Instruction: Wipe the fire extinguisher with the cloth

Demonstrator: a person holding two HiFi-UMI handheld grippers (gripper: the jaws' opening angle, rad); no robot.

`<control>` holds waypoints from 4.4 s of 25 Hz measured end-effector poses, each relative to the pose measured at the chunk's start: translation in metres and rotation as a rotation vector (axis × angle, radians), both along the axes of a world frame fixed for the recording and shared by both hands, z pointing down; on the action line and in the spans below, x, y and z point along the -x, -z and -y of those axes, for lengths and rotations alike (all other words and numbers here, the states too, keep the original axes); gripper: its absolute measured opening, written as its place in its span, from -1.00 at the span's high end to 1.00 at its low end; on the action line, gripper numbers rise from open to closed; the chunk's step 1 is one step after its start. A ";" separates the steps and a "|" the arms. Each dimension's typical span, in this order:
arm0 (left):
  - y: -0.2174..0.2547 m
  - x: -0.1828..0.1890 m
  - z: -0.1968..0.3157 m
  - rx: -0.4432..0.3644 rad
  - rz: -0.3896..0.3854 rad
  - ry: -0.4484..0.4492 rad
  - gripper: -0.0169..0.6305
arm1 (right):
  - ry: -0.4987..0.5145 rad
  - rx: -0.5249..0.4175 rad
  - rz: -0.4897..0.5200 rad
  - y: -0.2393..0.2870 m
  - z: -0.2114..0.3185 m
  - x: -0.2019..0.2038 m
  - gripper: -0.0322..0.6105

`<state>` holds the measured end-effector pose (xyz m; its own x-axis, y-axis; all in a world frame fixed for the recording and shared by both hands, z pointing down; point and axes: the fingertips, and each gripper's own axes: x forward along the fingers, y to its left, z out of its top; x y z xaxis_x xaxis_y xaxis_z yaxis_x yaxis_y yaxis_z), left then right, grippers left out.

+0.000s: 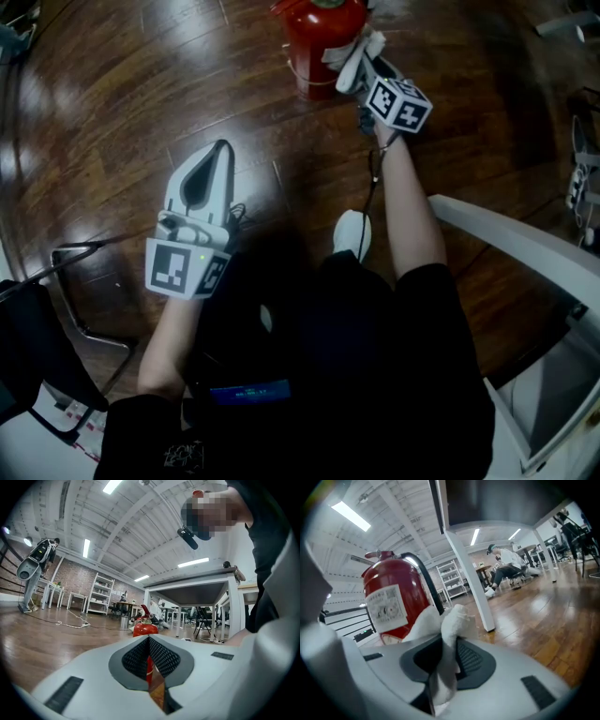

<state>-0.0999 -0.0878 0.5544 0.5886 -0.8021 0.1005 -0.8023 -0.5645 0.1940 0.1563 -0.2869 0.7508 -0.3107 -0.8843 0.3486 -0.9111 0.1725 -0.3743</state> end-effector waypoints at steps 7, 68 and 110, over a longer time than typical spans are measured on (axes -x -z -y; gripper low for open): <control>0.000 -0.005 -0.001 -0.010 -0.015 -0.010 0.94 | 0.039 0.062 0.010 -0.031 -0.022 0.013 0.60; -0.004 0.016 -0.007 -0.006 -0.002 0.007 0.94 | 0.181 0.021 -0.044 -0.033 -0.074 0.062 0.60; 0.623 0.118 -0.124 -0.025 0.017 -0.118 0.94 | 0.038 -0.228 -0.122 0.813 -0.429 0.104 0.60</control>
<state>-0.2177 0.0364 -0.0684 0.6776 -0.7297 0.0922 -0.7330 -0.6597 0.1660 0.0520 0.1422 -0.0624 -0.3127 -0.9329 0.1786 -0.9384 0.2744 -0.2098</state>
